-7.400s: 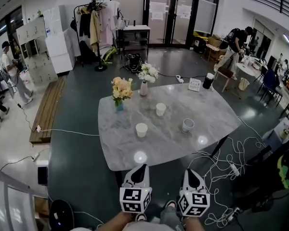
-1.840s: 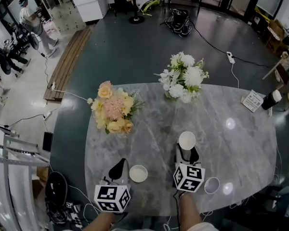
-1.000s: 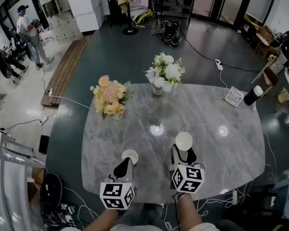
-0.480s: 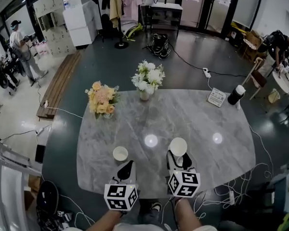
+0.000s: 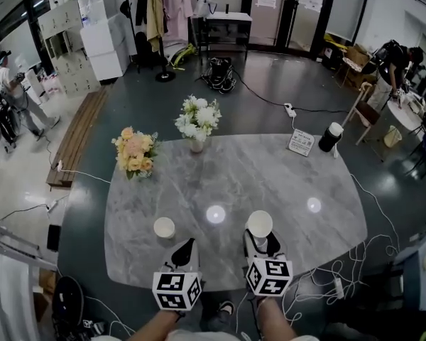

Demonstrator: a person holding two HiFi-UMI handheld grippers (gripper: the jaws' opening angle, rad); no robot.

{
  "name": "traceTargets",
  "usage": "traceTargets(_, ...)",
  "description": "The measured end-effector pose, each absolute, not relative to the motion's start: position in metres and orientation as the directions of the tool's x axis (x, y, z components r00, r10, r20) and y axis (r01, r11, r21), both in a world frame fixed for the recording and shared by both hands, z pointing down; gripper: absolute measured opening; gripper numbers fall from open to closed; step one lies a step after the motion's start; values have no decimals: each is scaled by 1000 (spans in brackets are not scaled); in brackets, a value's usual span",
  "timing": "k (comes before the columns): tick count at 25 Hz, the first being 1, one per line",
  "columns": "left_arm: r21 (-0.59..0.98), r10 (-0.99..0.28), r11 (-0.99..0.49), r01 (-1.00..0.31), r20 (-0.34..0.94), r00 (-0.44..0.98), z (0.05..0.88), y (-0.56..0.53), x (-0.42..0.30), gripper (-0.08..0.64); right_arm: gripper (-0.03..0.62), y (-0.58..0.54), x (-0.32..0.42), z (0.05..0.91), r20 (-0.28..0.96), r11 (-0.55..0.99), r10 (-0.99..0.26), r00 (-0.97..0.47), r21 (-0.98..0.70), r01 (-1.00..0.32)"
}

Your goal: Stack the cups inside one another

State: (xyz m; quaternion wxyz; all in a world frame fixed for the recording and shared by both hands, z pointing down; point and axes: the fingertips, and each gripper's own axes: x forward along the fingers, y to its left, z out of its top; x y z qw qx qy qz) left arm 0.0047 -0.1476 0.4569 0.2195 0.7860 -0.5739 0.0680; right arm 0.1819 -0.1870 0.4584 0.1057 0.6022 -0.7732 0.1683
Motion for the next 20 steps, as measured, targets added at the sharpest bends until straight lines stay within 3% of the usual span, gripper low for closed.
traceTargets(20,274,-803,-295,-915,447,393,503,-155,42,-5,230,-179,206,511,443,180,-868,-225,-143,-973)
